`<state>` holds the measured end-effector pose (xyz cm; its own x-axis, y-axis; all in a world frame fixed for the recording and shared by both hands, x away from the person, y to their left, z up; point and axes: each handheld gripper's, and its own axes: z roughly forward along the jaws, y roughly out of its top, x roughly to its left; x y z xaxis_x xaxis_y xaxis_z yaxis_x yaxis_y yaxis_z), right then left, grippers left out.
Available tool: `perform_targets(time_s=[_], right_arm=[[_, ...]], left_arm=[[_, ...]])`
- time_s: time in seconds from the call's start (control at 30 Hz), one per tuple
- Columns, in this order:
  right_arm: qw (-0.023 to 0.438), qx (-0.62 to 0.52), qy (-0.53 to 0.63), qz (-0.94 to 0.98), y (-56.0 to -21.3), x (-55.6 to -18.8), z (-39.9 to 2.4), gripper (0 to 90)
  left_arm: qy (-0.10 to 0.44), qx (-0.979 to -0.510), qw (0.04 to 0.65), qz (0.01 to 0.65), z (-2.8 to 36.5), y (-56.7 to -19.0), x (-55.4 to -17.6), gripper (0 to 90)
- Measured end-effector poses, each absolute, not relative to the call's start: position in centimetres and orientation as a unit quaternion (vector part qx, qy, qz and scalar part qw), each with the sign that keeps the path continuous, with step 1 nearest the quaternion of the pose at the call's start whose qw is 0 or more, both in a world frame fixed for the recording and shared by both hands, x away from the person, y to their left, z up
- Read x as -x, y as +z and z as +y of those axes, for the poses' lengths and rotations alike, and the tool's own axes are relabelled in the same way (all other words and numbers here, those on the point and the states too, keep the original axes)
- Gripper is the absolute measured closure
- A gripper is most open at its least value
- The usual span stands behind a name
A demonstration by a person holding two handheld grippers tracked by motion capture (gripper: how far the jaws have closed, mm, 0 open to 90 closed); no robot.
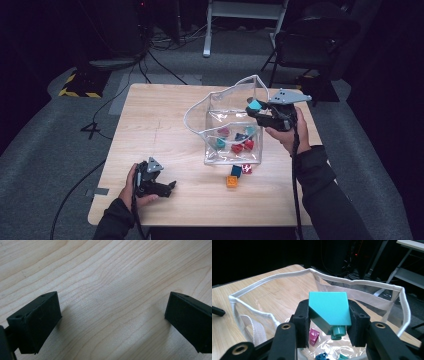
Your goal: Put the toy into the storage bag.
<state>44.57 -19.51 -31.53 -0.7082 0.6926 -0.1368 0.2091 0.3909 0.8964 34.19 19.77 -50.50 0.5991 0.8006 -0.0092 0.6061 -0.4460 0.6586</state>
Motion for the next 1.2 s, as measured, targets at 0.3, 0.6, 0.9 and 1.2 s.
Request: perform_targets(time_s=[0.3,0.6,0.9,1.2], right_arm=[[0.265,-0.294,0.468,0.790,-31.7,-44.6,-19.6,52.0],[0.270,-0.293,0.476,0.784,-31.7,-44.0,-20.1,45.4],[0.272,-0.277,0.486,0.783,-31.4,-42.3,-21.5,40.5],[0.264,-0.243,0.502,0.787,-32.0,-39.4,-23.2,37.0]], left_arm=[[0.154,-0.836,0.317,0.420,19.8,-50.5,-34.2,0.6],[0.154,-0.836,0.317,0.421,19.8,-50.5,-34.2,0.6],[0.154,-0.836,0.316,0.420,19.8,-50.5,-34.2,0.6],[0.154,-0.836,0.316,0.421,19.8,-50.5,-34.2,0.6]])
